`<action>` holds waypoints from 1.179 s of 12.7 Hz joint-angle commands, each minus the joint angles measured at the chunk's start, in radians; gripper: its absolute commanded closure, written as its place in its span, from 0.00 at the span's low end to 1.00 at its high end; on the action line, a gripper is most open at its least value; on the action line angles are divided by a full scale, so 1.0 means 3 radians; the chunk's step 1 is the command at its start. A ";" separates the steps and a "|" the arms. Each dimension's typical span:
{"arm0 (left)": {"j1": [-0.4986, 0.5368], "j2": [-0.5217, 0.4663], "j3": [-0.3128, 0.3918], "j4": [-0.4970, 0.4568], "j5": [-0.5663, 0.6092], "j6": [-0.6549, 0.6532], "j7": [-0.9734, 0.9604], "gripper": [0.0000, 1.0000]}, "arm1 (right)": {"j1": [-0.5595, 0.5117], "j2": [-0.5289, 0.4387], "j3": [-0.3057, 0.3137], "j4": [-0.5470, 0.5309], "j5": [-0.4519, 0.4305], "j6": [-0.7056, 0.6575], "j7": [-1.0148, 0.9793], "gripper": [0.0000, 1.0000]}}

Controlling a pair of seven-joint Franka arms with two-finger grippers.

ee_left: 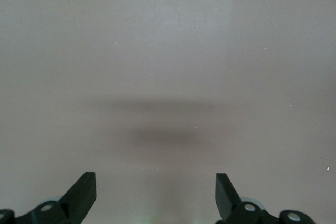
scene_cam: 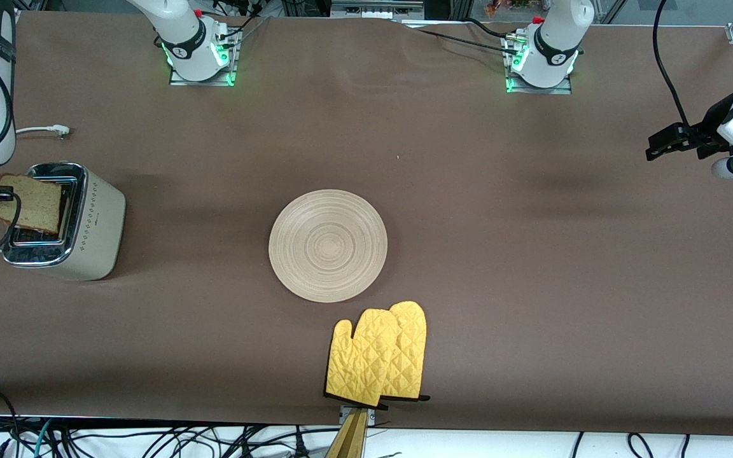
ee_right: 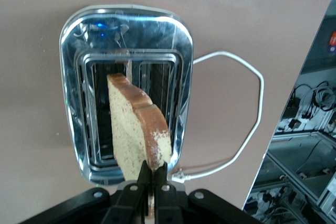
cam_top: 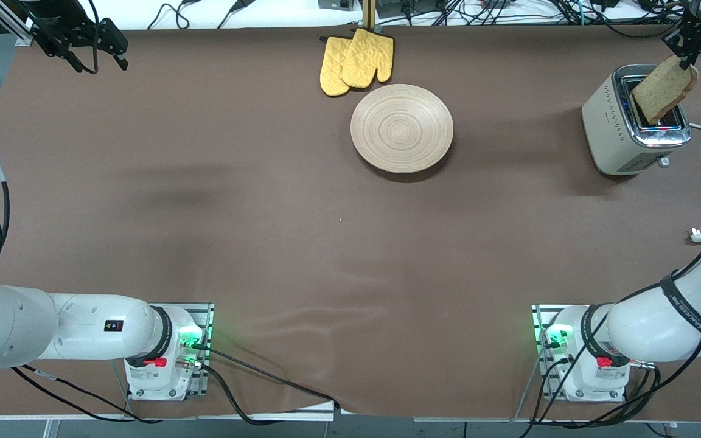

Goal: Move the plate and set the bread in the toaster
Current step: 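Release the bread into the toaster slot with the right gripper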

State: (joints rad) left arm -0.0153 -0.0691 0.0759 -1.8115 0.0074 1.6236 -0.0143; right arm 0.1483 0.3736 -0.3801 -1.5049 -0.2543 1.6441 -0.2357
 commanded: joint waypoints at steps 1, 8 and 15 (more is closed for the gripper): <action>-0.0026 0.0036 0.0013 0.0081 -0.0076 -0.0074 -0.0029 0.00 | 0.0001 0.0053 0.0019 0.0082 -0.0037 0.0027 0.0003 1.00; 0.0025 0.0133 -0.0079 0.0194 -0.0204 -0.0094 -0.0065 0.00 | 0.0032 -0.0294 0.0106 0.0097 0.0723 -0.0284 -0.0058 0.00; 0.0031 0.0123 -0.0100 0.0235 0.0006 -0.0084 -0.0126 0.00 | 0.0156 -0.0615 0.0436 0.0023 0.0997 -0.0507 0.0400 0.00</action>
State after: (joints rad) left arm -0.0043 -0.0344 0.0531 -1.7633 -0.0157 1.6182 -0.0340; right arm 0.1978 0.2605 -0.3155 -1.4336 0.0889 1.4571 -0.1998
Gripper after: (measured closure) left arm 0.000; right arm 0.000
